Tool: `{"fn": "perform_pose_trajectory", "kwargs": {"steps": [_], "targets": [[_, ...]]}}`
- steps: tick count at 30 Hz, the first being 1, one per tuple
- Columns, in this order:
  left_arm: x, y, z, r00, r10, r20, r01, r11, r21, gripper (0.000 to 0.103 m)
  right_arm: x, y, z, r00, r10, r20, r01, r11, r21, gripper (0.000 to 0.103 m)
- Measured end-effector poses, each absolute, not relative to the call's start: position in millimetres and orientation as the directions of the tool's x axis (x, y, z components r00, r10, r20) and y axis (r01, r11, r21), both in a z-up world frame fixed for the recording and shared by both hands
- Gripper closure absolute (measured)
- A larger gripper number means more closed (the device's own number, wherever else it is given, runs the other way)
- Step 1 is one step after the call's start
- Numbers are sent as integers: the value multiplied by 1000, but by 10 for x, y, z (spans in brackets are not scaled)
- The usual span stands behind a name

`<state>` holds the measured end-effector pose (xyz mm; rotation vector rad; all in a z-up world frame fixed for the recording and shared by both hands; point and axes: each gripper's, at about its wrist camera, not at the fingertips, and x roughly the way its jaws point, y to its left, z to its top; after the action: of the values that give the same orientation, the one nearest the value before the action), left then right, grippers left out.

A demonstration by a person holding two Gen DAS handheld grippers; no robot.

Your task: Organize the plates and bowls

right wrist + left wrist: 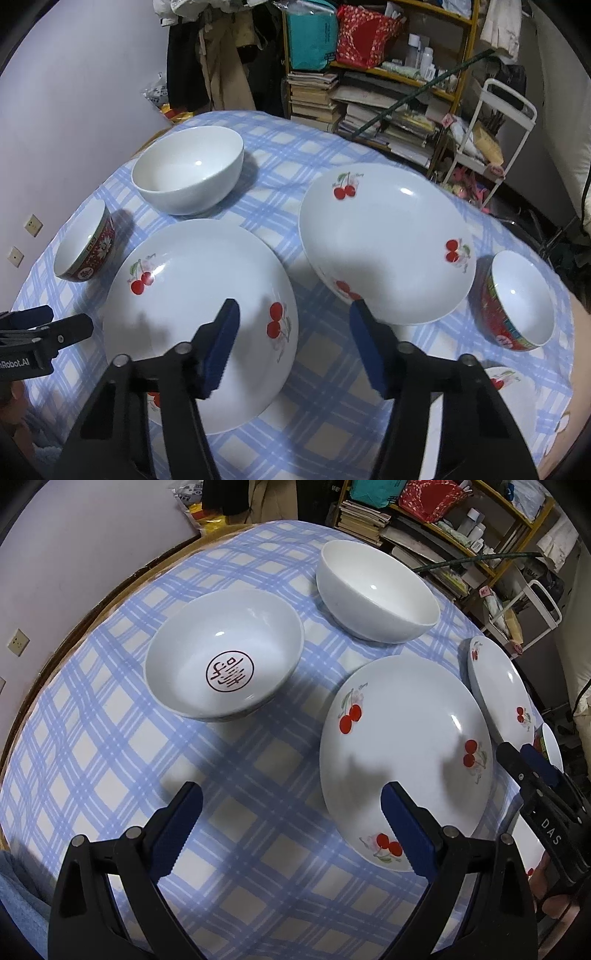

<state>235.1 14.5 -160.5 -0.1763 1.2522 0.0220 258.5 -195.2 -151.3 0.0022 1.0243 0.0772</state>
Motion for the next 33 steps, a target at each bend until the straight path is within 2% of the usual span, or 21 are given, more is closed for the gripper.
{"fn": "perform_pose_trajectory", "kwargs": {"steps": [7, 16, 19, 21, 24, 28, 30, 31, 33], "targets": [[2428, 163, -1664, 319, -113, -941, -117, 980, -158, 7, 2625, -1966, -1592, 499, 117, -859, -72, 993, 94, 52], [2510, 112, -1764, 324, -74, -943, -108, 988, -115, 10, 2693, -2036, -1751, 487, 135, -863, -23, 990, 142, 53], [2550, 123, -1797, 317, -81, -945, -107, 987, -120, 22, 2714, -2051, -1806, 481, 140, -866, -19, 989, 149, 54], [2572, 125, -1838, 304, -93, -948, -105, 986, -131, 31, 2735, -2065, -1837, 475, 153, -867, -10, 986, 169, 65], [2571, 70, -1877, 301, -55, -952, -89, 992, -85, 34, 2750, -2085, -1881, 476, 146, -867, 17, 984, 175, 66], [2581, 2, -1910, 302, -71, -951, -54, 994, -92, 48, 2775, -2073, -1941, 452, 163, -877, 2, 983, 184, 85], [2592, 15, -1936, 295, -78, -952, -69, 992, -103, 66, 2786, -2074, -1975, 440, 183, -879, -1, 979, 203, 86], [2595, 27, -1938, 295, -91, -951, -77, 990, -119, 68, 2787, -2075, -1988, 438, 191, -878, 1, 977, 213, 87], [2615, 51, -1934, 292, -136, -947, -79, 983, -165, 81, 2786, -2075, -1995, 441, 202, -875, 8, 973, 229, 90]]}}
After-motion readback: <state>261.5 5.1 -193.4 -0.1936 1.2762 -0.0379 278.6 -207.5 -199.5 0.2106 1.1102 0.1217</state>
